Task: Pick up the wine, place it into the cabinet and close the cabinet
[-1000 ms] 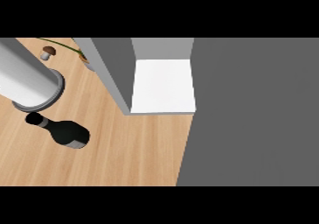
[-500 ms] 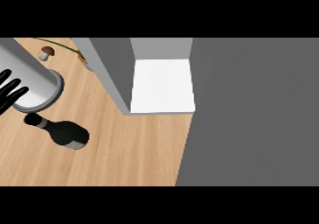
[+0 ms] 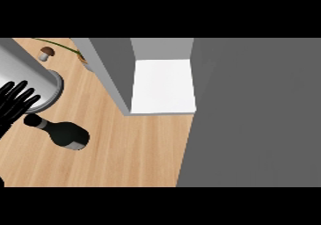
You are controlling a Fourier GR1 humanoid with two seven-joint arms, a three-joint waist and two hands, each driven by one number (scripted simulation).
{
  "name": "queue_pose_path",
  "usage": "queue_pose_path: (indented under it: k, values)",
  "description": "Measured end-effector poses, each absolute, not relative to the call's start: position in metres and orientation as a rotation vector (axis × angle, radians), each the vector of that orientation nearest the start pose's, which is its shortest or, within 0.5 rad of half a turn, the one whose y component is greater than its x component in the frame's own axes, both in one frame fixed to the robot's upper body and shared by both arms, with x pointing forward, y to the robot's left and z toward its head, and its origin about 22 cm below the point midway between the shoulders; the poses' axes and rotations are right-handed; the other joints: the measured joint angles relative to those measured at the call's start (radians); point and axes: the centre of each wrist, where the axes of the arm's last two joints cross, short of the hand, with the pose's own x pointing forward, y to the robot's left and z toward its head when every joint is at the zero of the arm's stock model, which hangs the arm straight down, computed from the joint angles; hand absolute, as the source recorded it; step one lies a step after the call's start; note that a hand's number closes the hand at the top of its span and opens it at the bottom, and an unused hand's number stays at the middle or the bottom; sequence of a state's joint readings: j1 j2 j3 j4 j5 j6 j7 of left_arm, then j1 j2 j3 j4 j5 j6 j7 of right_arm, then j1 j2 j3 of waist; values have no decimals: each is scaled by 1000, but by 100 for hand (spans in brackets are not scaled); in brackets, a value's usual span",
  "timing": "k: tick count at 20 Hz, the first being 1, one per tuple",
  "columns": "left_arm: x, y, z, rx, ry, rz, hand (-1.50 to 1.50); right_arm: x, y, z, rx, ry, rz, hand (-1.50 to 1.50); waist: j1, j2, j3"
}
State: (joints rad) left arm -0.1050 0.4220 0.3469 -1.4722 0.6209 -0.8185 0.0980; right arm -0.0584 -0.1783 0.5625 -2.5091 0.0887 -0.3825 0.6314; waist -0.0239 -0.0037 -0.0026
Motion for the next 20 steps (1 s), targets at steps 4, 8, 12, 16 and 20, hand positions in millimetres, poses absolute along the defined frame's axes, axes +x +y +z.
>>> queue_pose_path:
  k: [4, 8, 12, 16, 20]
  values:
    - [256, 405, 55, -484, -1683, -323, -150, 124, -157, 197, 305, -1838, 133, -150, 0, 0, 0]
    - [256, 412, 39, -456, -1673, -320, -150, 122, -157, 196, 292, -1831, 148, -150, -2, 0, 0]
    - [258, 419, 23, -425, -1653, -312, -150, 123, -155, 197, 292, -1843, 151, -150, 0, 2, 0]
    - [263, 419, 9, -397, -1619, -310, -150, 123, -155, 198, 289, -1845, 156, -150, -2, 2, 0]
    - [266, 423, -4, -355, -1584, -307, -150, 122, -154, 199, 289, -1844, 160, -150, -10, 2, -1]
